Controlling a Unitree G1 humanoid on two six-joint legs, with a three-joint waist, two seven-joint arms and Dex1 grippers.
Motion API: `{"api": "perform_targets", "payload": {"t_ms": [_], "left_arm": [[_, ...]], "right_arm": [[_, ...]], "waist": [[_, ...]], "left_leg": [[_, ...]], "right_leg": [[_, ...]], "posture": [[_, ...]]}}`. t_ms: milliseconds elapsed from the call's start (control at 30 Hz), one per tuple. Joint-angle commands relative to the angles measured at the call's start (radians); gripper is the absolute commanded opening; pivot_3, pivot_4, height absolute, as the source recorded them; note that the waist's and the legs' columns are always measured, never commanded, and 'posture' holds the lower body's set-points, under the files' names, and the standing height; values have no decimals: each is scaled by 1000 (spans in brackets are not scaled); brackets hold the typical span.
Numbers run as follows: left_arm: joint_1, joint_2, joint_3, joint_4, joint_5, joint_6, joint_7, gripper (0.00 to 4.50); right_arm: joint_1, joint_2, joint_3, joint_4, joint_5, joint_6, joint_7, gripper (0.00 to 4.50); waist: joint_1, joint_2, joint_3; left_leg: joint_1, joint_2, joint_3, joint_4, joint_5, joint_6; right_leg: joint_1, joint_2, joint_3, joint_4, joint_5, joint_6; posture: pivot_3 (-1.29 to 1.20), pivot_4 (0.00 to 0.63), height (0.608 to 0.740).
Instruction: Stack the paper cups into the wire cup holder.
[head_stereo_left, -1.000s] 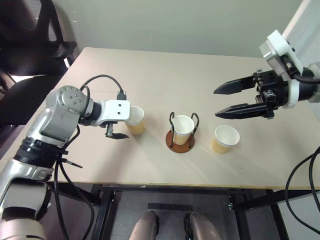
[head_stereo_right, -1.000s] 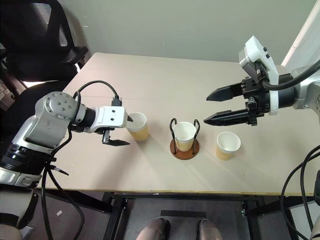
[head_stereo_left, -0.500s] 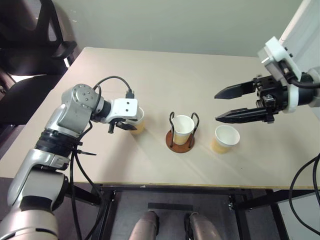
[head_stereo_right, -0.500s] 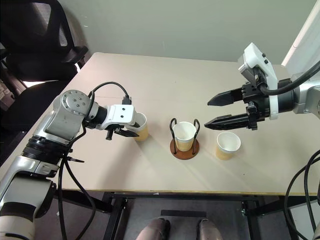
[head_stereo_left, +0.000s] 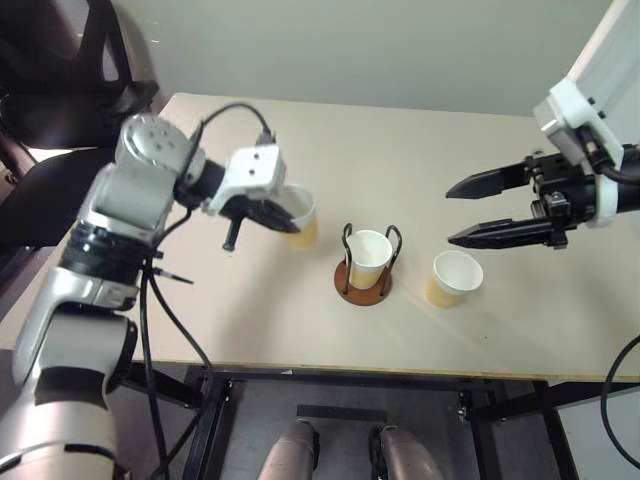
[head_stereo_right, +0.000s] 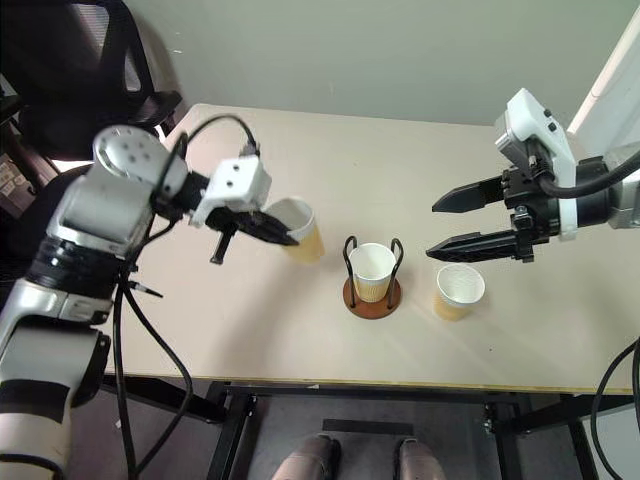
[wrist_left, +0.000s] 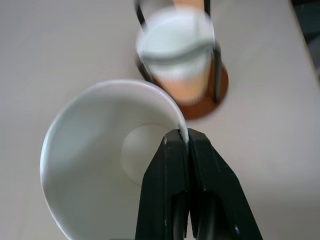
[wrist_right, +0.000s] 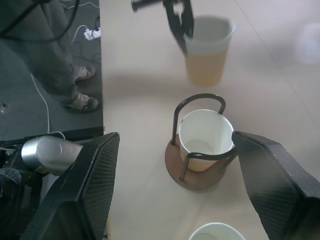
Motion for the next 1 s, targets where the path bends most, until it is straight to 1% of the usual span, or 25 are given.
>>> {"api": "perform_targets", "payload": {"t_ms": [33, 233, 333, 667, 833, 1000], "left_arm": [[-76, -11, 13, -27, -109, 64, -37, 25], [-152, -29, -42, -15, -213, 94, -37, 25], [-183, -31, -107, 5, -252, 67, -37, 25], [-233, -87, -260, 129, -273, -82, -37, 25], [-247, -129, -298, 206, -265, -141, -37, 25], [-245, -137, -355, 225, -261, -196, -37, 25]], "right_arm": [[-9, -25, -11, -8, -8, -22, 16, 3749], [-12, -35, -12, -27, 3, -15, 19, 3749], [-5, -50, -27, -39, 10, -4, 12, 3749], [46, -66, -96, -95, 56, 47, -51, 3749], [53, -69, -110, -110, 76, 67, -79, 3749], [63, -79, -121, -119, 94, 77, -96, 3749]], "waist": [[0, 0, 0], [-1, 0, 0], [0, 0, 0], [2, 1, 1], [3, 2, 1], [4, 2, 1]], "left_leg": [[0, 0, 0, 0, 0, 0], [0, 1, 0, -1, 0, 0], [-1, 0, 0, 0, 0, 1], [-2, 0, 1, 1, -1, 2], [-2, -1, 1, 2, -1, 3], [-3, -1, 2, 2, -2, 4]], "right_leg": [[0, 0, 0, 0, 0, 0], [0, 0, 0, -1, 0, 1], [0, 0, 0, -2, 1, 2], [1, -1, 0, -2, 0, 5], [1, -2, 1, -2, 0, 7], [1, -3, 1, -2, 0, 9]], "posture": [[0, 150, 740], [0, 150, 740], [0, 150, 740], [0, 150, 740], [0, 150, 740], [0, 150, 740]]}}
